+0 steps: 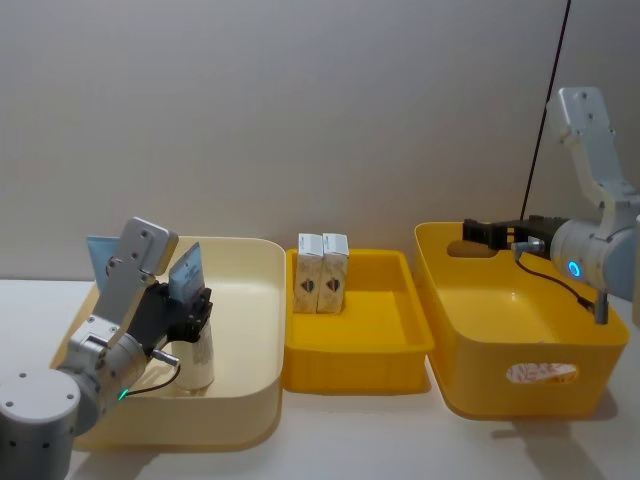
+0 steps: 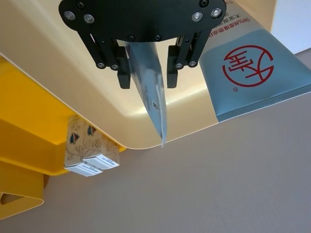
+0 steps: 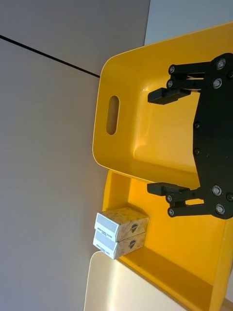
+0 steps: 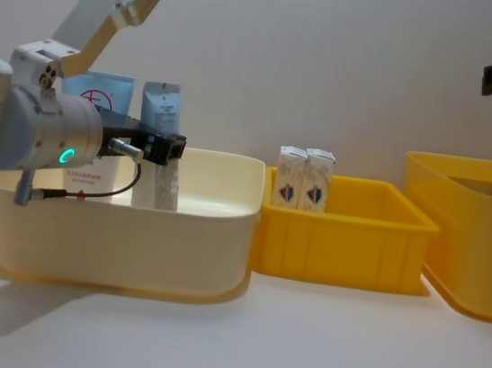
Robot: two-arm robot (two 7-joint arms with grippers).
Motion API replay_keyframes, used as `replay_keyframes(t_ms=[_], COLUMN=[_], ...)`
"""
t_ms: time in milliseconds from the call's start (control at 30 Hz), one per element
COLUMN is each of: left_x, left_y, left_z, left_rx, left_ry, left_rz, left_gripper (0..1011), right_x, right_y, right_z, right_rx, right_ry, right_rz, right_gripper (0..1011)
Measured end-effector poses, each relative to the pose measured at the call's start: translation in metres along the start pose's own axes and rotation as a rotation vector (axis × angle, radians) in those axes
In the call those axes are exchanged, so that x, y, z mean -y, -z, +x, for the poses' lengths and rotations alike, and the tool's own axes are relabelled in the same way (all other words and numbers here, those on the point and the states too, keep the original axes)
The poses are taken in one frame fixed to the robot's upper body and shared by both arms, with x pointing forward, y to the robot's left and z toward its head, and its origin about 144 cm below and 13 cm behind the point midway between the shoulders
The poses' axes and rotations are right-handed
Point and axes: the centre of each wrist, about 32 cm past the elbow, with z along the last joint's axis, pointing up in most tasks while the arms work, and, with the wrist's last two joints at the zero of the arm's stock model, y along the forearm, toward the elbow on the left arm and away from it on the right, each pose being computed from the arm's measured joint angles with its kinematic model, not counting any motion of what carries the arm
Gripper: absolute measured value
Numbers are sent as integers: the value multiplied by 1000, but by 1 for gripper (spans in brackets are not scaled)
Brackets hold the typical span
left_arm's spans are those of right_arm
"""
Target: Bimanual collaborative sorting of washing and personal care products
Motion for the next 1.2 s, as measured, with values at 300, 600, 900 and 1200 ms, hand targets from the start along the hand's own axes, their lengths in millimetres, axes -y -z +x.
replay_keyframes(t_ms=[300,600,900,1200], left_x=[0,0,0,0], left_y=[0,0,0,0], left_z=[0,0,0,0], left_rx=[1,2,2,2], left_ry=[-2,-2,-2,-2], left_rz=[1,1,2,2], left_gripper=[280,239,238,238], right_x=[0,0,0,0], right_y=[0,0,0,0], right_z=[0,0,0,0], right_rx=[0,0,0,0], right_ry=[0,0,0,0], right_rz=[0,0,0,0], right_gripper=[1001,1001,1001,1001])
